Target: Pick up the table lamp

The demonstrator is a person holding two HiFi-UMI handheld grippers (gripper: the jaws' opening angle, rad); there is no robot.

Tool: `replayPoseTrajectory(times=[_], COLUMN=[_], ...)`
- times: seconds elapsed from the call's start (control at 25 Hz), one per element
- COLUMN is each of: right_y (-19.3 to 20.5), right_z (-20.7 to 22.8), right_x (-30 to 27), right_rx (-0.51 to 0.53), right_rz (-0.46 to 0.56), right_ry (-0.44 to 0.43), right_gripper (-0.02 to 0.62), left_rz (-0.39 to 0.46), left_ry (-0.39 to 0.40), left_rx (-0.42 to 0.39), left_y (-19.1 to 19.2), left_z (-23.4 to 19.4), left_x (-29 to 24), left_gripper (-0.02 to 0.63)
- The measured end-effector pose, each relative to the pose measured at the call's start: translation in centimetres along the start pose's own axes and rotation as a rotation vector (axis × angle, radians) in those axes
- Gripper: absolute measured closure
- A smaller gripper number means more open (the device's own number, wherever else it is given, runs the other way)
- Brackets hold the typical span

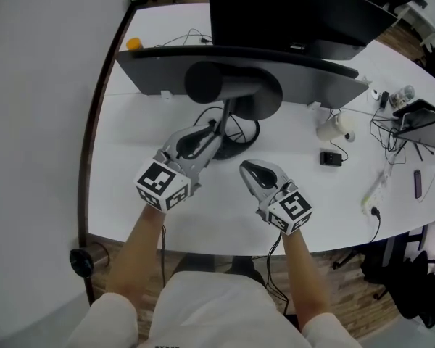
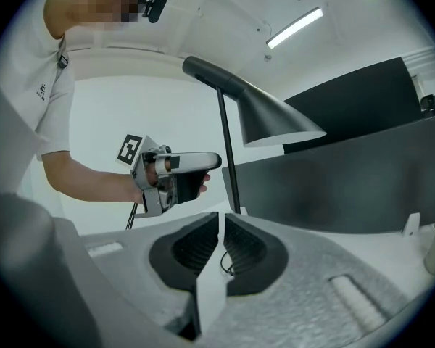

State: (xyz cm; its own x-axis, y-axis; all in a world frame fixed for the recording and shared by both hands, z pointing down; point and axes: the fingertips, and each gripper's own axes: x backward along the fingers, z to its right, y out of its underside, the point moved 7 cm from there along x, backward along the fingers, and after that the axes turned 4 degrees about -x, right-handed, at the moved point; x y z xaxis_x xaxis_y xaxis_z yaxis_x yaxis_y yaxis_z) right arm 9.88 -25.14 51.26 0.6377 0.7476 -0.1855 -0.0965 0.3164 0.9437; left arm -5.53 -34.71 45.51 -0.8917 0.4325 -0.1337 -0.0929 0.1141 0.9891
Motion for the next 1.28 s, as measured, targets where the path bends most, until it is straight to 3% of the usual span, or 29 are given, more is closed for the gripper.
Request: replayPoseTrajectory(times=[0.4, 0.8, 1.28], right_y=[1.3, 2.4, 2.7], right_z=[1.0, 1.1, 1.8], right_x=[-2.1, -2.3, -4.4], right_rx=[0.003, -0.015, -0.029], right_rz=[-0.014, -0.004, 0.027], right_ry=[0.013, 0.054, 0.062], right_gripper=[0.571, 0.571, 0.571], left_rz=[-0.009, 0.025, 0.018], left_ry=[0.094, 0.173, 0.262], left_rx=[-0.080, -0.142, -0.153], left_y=[-0.5, -2.4, -2.3], left_z=[-0.6, -1.3, -1.9], left_x=[-2.6, -4.0, -4.3], left_gripper=[0.430, 0.499, 0.497])
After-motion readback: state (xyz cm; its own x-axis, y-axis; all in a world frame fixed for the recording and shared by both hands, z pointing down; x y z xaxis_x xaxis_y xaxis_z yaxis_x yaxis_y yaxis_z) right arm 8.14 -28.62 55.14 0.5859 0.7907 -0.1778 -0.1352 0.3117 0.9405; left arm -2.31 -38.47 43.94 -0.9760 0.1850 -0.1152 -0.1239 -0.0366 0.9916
